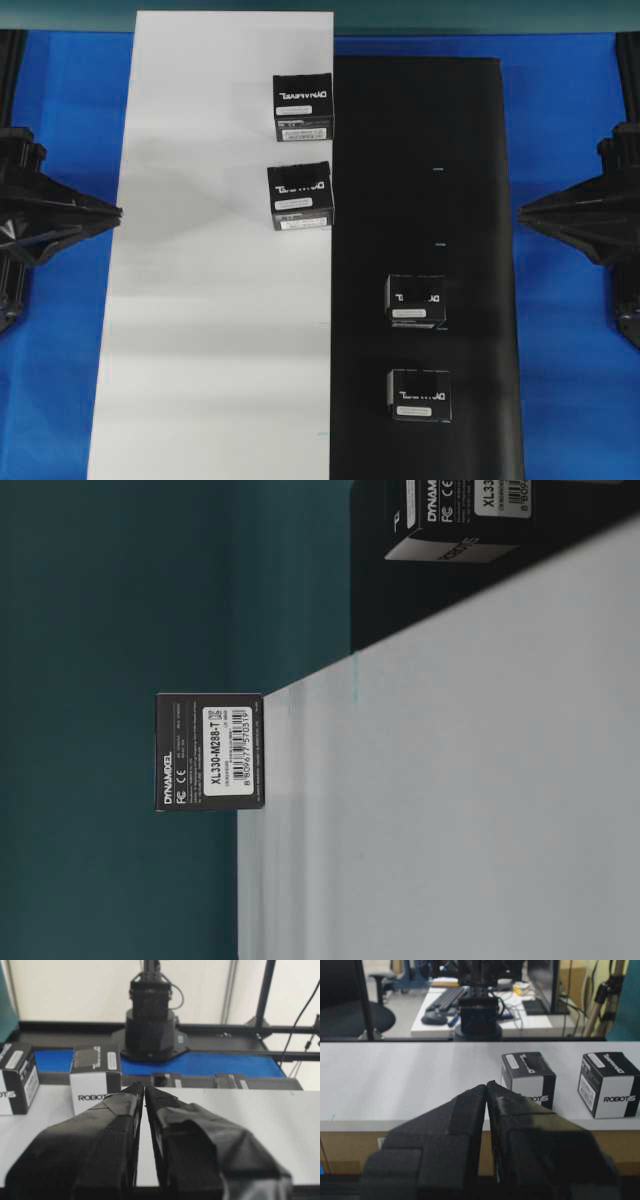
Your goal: Place the box from the black base onto the white base.
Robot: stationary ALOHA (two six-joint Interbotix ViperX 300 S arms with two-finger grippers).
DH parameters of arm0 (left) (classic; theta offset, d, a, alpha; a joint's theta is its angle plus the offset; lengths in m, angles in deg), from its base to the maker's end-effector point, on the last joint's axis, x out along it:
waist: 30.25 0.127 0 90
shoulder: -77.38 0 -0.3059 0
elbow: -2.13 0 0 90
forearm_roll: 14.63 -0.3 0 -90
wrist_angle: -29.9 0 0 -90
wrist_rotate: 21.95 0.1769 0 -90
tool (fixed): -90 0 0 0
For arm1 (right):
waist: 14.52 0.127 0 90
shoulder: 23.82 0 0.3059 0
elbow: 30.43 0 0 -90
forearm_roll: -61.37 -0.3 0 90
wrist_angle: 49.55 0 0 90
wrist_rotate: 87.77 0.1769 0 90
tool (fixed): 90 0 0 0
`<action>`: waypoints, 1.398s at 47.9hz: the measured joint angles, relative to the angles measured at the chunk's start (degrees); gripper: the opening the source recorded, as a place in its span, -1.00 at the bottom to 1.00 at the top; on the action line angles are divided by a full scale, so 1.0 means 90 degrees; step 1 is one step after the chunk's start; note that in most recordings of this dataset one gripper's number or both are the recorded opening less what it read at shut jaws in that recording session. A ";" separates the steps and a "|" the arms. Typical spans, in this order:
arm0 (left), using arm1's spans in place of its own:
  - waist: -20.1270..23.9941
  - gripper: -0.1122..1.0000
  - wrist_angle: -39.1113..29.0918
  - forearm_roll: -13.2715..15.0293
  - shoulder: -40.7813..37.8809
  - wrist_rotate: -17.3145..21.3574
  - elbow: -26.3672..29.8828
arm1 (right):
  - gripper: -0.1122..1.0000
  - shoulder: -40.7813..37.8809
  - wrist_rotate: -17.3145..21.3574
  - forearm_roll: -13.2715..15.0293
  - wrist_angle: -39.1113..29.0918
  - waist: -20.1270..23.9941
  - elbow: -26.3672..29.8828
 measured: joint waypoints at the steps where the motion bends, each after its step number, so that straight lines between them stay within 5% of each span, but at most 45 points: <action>1: -0.0010 -0.54 -0.0029 0.0000 0.0010 -0.0010 0.0029 | -0.54 0.0000 0.0000 0.0000 0.0000 0.0000 0.0000; 9: -0.0215 -0.89 -0.0732 -0.0049 0.0078 -0.0215 0.0615 | -0.74 -0.0068 0.0166 -0.0293 -0.1133 0.0020 0.0449; 20: -0.0195 -0.91 -0.1289 -0.0059 0.0078 -0.0254 0.0811 | -0.72 -0.0176 0.0166 -0.0322 -0.3193 0.0098 0.0957; 29: -0.0195 -0.91 -0.1338 -0.0059 0.0068 -0.0283 0.0850 | -0.63 -0.0254 0.0156 -0.0322 -0.3838 0.0176 0.0977; 36: -0.0195 -0.91 -0.1348 -0.0059 0.0068 -0.0293 0.0889 | -0.31 -0.0508 0.0127 -0.0322 -0.4316 0.0195 0.0986; 49: -0.0205 -0.91 -0.1348 -0.0059 0.0049 -0.0312 0.0937 | 0.91 -0.1416 0.0039 -0.0273 -0.4316 0.0518 0.0859; 67: -0.0205 -0.91 -0.1357 -0.0059 -0.0049 -0.0371 0.0996 | 1.00 -0.2324 0.0156 -0.0215 -0.3945 0.0508 0.0791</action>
